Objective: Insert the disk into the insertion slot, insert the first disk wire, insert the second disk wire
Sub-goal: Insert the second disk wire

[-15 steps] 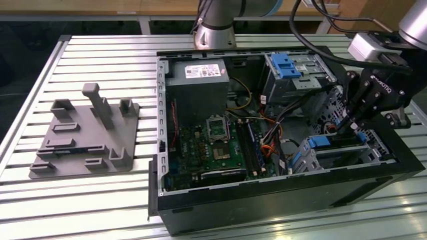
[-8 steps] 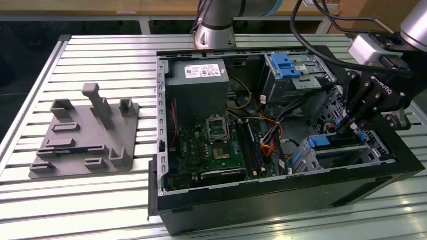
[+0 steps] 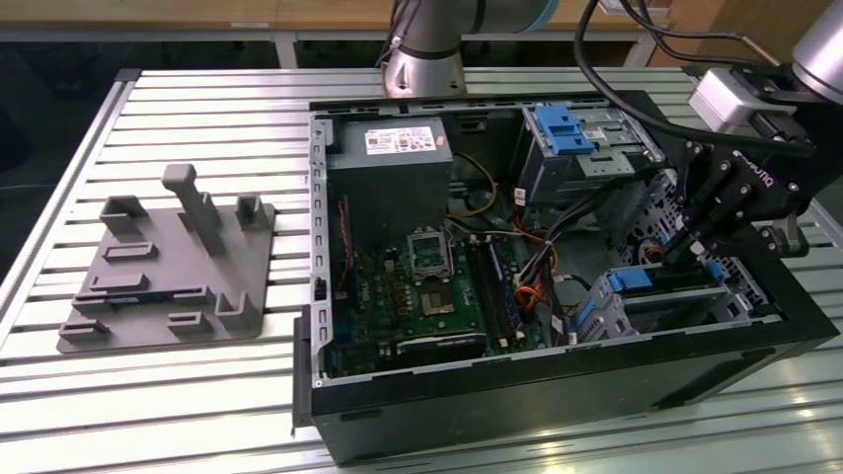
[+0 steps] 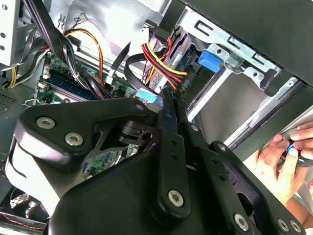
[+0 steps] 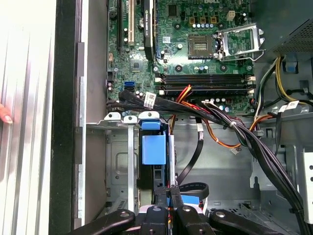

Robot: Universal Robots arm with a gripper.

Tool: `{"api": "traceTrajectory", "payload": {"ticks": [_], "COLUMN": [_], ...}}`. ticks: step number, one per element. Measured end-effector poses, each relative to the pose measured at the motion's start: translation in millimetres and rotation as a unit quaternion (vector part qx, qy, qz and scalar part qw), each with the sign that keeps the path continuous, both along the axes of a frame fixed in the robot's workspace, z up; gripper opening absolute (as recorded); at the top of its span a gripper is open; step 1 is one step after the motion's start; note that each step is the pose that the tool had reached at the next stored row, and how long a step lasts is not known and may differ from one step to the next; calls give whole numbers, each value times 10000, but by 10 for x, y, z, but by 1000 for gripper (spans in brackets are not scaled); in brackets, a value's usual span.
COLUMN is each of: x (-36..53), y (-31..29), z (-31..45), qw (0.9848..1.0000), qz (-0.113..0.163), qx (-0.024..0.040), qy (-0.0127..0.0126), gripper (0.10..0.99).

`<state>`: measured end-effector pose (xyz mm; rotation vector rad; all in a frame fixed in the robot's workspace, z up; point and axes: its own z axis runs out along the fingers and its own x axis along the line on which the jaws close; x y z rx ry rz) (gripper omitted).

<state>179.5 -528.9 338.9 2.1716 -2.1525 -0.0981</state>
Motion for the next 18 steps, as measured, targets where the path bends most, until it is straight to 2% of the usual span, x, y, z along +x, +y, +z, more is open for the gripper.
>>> {"api": "traceTrajectory", "payload": {"ticks": [18], "x": [0], "y": [-39], "z": [-8], "qw": [10000], "qz": [0], "qx": [-1], "qy": [0], "gripper": [145]}}
